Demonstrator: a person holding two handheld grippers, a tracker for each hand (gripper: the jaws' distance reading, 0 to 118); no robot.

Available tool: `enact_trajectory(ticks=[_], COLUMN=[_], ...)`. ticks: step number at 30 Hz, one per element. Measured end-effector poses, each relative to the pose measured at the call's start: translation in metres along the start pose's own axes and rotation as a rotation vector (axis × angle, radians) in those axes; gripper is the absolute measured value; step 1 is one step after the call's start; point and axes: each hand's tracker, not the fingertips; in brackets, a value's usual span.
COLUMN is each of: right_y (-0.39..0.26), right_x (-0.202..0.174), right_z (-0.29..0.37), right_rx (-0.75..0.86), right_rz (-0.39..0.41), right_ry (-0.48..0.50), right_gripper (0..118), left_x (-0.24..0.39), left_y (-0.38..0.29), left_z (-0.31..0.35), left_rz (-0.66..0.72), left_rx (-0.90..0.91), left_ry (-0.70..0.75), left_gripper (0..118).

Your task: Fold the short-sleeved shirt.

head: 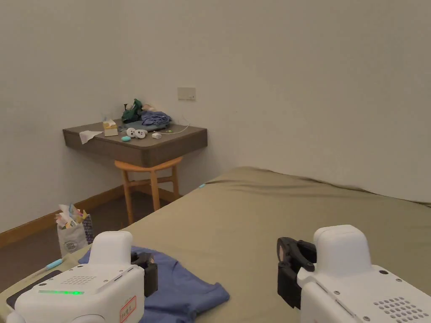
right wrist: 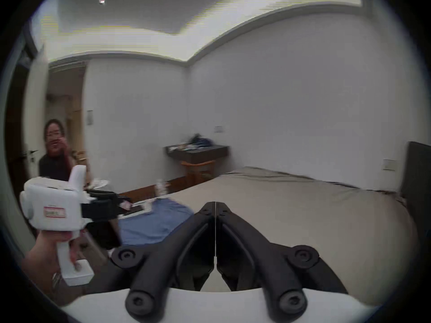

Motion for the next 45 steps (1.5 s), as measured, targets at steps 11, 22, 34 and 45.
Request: enact_trajectory(ticks=[11,22,34,45], right_y=[-0.027,-0.079,-0.097,-0.1], right_x=[0.002,0.037,0.028,0.035], right_z=[-0.069,-0.122,-0.139,-0.13], right_rx=[-0.087,-0.259,-0.299,-0.32], right_rz=[0.011,0.017,0.017,0.022], right_ry=[0.044,-0.013,0.013,0.007], right_gripper=[3,3,3,3], left_x=[-0.013,-0.023,-0.024,-0.01], left_y=[-0.052,-0.136,-0.142,-0.15], left_z=[-0.162,-0.326,-0.321,-0.335], left_rz=[0.021,0.101,-0.014,-0.081], left_rx=[-0.23,-0.515,-0.46,-0.543], left_ry=[-0.076,-0.079,-0.04,0.01], left_gripper=[3,3,118,114])
